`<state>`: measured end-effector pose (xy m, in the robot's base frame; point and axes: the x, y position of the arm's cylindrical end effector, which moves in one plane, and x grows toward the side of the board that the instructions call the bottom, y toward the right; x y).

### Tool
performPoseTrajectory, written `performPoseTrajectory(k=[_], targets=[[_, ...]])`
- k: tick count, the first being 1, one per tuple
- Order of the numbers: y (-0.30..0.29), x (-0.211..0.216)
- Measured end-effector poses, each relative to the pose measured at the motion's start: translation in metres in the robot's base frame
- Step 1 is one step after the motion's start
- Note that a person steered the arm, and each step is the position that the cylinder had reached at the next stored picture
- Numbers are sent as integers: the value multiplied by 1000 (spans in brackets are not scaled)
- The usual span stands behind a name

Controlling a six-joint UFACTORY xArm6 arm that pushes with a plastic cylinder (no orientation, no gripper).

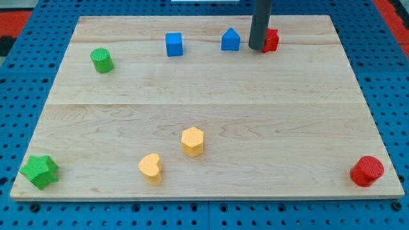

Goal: Move the red star towards the top right corner

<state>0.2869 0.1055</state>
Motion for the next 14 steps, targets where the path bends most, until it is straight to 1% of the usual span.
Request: performPoseTrajectory(k=[5,9,14], targets=[[32,-5],[41,-27],[70,-54]])
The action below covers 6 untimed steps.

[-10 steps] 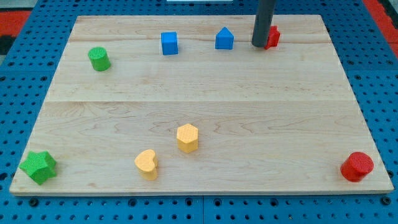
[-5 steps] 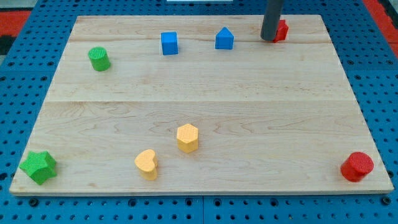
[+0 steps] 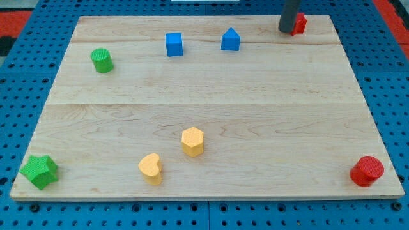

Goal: Move the red star towards the top right corner

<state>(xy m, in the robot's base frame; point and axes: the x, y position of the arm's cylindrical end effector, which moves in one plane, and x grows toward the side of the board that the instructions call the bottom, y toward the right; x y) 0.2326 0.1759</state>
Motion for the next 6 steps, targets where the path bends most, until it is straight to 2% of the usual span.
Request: performPoseTrajectory(k=[4,5,6], targets=[[22,-21],[15,-18],[-35,9]])
